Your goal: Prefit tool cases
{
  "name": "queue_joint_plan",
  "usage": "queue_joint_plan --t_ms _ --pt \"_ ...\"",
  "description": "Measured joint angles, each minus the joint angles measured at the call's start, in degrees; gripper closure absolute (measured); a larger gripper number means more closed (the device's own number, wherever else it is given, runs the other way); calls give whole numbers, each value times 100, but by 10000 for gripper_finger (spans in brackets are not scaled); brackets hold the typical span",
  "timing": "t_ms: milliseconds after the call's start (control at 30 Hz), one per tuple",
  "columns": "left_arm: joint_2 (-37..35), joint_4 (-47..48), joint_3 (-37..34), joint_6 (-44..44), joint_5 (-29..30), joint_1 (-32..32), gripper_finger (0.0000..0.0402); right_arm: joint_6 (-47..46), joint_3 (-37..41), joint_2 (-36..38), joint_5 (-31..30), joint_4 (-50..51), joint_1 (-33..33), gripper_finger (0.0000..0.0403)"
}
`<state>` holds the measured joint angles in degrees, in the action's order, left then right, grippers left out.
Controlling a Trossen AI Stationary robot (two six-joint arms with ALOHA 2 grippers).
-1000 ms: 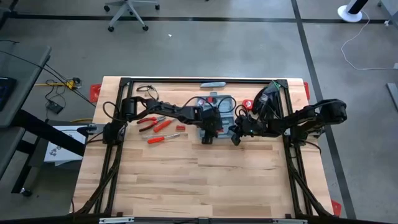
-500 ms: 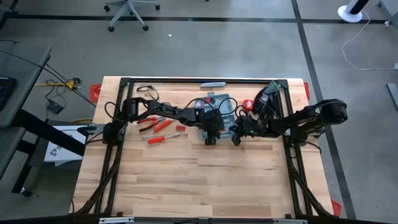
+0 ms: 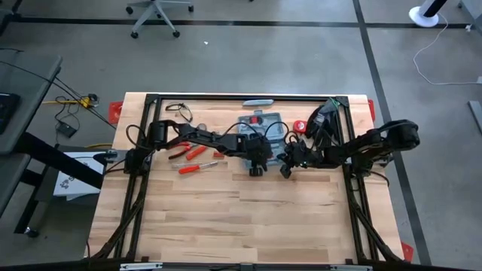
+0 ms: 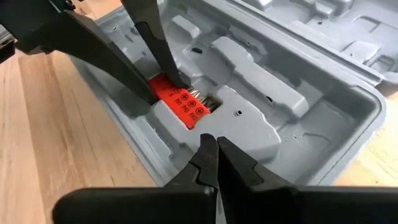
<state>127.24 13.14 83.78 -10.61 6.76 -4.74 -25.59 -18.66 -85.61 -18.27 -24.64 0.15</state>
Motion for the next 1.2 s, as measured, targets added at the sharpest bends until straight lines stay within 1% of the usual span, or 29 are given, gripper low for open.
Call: queue_joint_plan --t_ms 133,167,200,233,367,533,633,700,800,900,1033,1100,1200 --pt "-252 138 -28 -172 132 45 364 63 7 49 32 16 34 403" --pt "-332 193 -30 -221 136 51 374 99 7 82 16 21 34 403" --pt "-371 256 -30 -233 154 64 393 132 12 133 21 33 34 403" --pt "-447 327 -47 -247 176 74 401 147 12 180 11 20 34 403" --pt "-626 381 -48 -317 340 75 396 208 12 332 -23 -5 32 403" --pt "-790 399 -30 -385 423 80 398 250 10 344 -20 -67 32 403" --pt "-864 703 -28 -352 456 104 398 203 10 344 81 -82 105 403" --pt "-943 957 -106 -232 453 123 399 174 10 344 97 -97 240 403" --pt "-1008 1069 -360 -96 542 150 400 288 -37 344 52 -80 396 403" --pt "-1033 1023 -605 48 677 182 400 725 -394 346 72 478 398 403" --pt "-1074 703 -825 294 732 177 401 1518 -1249 344 117 1864 245 403" --pt "-1074 526 -952 372 631 177 401 1917 -1613 333 136 2313 116 403" --pt "-1074 79 -1082 628 333 167 401 2534 -1938 304 424 2574 -80 402"
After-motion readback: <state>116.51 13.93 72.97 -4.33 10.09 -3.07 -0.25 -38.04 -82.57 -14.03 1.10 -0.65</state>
